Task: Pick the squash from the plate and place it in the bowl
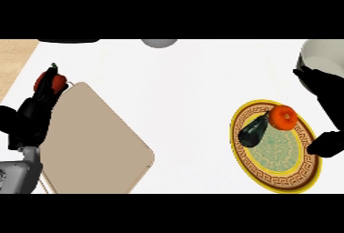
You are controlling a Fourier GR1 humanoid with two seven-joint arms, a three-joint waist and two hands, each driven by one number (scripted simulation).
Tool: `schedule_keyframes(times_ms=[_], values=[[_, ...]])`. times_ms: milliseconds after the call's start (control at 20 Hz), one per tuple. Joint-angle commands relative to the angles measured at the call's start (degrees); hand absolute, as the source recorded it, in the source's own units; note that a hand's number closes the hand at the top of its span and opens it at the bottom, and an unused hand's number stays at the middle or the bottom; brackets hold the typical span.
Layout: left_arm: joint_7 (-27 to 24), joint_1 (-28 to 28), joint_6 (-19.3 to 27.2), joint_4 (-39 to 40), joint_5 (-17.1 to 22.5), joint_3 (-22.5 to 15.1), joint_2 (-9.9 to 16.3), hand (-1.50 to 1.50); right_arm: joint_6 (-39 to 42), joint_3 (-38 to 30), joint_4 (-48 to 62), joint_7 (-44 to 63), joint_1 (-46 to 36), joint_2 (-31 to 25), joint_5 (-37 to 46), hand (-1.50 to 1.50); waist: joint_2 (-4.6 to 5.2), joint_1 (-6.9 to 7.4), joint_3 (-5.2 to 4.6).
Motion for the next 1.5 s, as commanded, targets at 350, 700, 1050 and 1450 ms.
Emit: schedule_keyframes(times_ms=[350, 700, 1050, 1450], values=[[-0.93, 2.13, -2.49, -0.72, -0.3, 2.36, 0.06, 0.0, 12.79, 4.13, 14.19, 3.66, -6.9, 5.69, 2.83, -1.5, -0.16, -0.81, 0.06], [1.17, 1.74, 0.85, -2.02, -3.62, 0.41, -4.35, 0.0, 3.39, 8.63, 13.16, -0.31, -4.82, 7.11, 15.42, -1.5, -0.23, -1.07, 0.09], [0.86, -2.11, -2.47, 1.72, -3.51, 4.97, -2.66, 0.0, -0.59, 5.38, 21.54, -7.71, -6.07, 10.53, 21.19, -1.5, -0.18, -1.19, 0.07], [4.92, -0.94, -2.24, -2.81, -5.42, 3.17, -5.01, 0.0, -7.43, 6.28, 31.13, -10.04, -2.08, 15.51, 27.49, -1.5, -0.18, -1.16, 0.09]])
